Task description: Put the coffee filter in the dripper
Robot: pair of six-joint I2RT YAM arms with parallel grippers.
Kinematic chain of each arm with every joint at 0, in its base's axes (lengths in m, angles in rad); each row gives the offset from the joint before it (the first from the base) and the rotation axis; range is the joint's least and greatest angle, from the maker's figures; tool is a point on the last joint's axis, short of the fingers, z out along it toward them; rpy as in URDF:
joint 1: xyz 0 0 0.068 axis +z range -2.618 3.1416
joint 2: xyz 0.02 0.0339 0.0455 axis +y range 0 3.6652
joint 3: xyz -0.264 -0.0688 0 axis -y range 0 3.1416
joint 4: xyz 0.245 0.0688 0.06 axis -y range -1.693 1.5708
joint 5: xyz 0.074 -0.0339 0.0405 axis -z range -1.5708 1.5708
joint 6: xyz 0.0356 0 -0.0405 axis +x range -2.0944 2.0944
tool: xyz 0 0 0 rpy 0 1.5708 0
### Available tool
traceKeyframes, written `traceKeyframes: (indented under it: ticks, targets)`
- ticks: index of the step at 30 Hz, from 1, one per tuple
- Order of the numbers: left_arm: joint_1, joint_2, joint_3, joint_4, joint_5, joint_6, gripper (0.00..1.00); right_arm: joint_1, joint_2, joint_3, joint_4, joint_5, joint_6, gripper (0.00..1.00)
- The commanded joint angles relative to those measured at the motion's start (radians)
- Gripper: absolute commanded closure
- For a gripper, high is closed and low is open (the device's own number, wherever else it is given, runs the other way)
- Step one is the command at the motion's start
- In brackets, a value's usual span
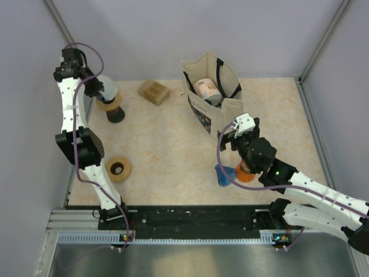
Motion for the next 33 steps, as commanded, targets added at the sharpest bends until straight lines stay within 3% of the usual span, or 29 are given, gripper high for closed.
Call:
traceKeyframes:
  ticks: [1, 8, 14, 17, 20, 22, 23, 33]
  targets:
    - [0.008, -0.028, 0.039, 0.004, 0.016, 0.011, 0.67, -0.005, -0.006, -0.003, 0.028, -0.003, -0.004, 0.01]
    - [0.008, -0.072, 0.036, 0.007, 0.03, 0.009, 0.45, -0.005, -0.003, -0.003, 0.028, -0.009, -0.005, 0.01]
    - [0.005, -0.135, 0.016, 0.024, 0.064, 0.003, 0.43, -0.003, -0.004, -0.003, 0.028, -0.016, -0.005, 0.01]
    - [0.007, -0.181, 0.01, 0.025, 0.068, 0.0, 0.36, -0.003, -0.004, -0.003, 0.028, -0.019, -0.007, 0.01]
    - [0.004, -0.244, -0.014, 0.053, 0.084, -0.005, 0.22, -0.005, -0.004, -0.003, 0.026, -0.018, -0.008, 0.01]
    - [-0.006, -0.282, -0.045, 0.085, 0.093, -0.008, 0.03, -0.003, -0.006, -0.005, 0.026, -0.018, -0.011, 0.01]
    - [-0.012, -0.299, -0.059, 0.103, 0.102, -0.006, 0.01, -0.003, -0.004, -0.005, 0.026, -0.018, -0.01, 0.01]
    - [-0.082, -0.194, 0.036, 0.128, 0.168, 0.023, 0.01, -0.003, -0.001, -0.006, 0.028, -0.009, -0.019, 0.01]
